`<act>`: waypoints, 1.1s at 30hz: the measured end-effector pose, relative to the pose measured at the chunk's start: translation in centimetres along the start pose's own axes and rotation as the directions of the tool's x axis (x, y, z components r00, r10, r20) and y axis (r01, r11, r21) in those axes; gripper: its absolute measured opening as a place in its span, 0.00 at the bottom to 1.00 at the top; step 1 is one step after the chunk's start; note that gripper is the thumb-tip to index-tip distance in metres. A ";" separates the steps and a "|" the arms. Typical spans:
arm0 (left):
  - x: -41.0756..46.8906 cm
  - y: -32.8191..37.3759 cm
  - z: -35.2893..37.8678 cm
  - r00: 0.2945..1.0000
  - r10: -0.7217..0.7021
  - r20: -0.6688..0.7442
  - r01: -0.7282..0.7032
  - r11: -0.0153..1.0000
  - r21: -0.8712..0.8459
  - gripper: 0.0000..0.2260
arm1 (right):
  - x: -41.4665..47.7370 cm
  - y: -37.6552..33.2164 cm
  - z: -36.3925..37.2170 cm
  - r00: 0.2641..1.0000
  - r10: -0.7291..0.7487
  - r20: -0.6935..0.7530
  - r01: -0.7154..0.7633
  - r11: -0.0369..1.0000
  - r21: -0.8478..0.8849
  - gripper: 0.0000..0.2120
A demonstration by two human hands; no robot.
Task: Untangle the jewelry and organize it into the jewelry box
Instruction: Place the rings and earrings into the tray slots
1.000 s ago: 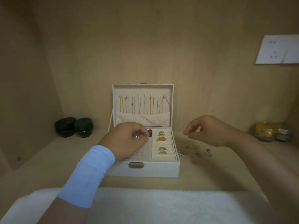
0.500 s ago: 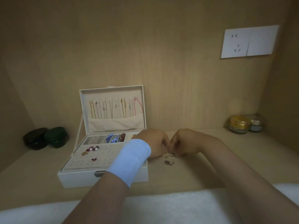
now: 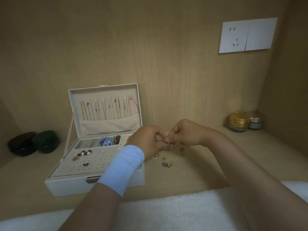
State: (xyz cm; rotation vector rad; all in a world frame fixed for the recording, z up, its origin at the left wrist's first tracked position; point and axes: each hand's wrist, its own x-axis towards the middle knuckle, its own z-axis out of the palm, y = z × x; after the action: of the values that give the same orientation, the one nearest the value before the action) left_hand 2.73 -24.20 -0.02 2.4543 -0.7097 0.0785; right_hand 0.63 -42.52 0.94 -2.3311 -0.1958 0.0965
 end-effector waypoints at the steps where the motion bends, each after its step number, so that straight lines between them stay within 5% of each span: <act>1: 0.0 -0.1 -0.2 1.000 0.005 -0.009 -0.005 1.000 0.025 0.06 | 0.0 -0.2 0.0 1.000 0.014 -0.009 -0.014 1.000 -0.015 0.11; 8: -0.4 -0.9 -3.0 0.996 -0.001 -0.089 0.010 0.994 0.106 0.03 | -0.4 -2.4 1.7 0.965 0.140 0.220 -0.062 0.942 -0.330 0.08; 14: -1.7 -2.3 -4.5 0.994 -0.025 -0.102 0.028 0.999 0.028 0.01 | 0.3 -2.7 3.7 0.976 0.137 0.168 -0.019 0.826 -0.564 0.16; 22: -3.9 -5.6 -8.6 0.979 -0.096 -0.178 0.087 0.995 -0.055 0.04 | -0.5 -3.8 3.9 0.986 0.061 0.153 0.016 0.891 -0.454 0.06; 33: -6.5 -12.8 -12.5 0.916 -0.246 -0.317 0.202 0.965 -0.165 0.05 | 0.3 -10.4 5.0 0.971 -0.165 -0.171 0.182 0.979 0.092 0.05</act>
State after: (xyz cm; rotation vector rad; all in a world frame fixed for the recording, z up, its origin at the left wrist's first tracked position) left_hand 4.92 -5.48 2.41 2.3003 -0.2723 0.3418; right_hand -0.86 -31.78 5.01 -2.1926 -0.3045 -0.1662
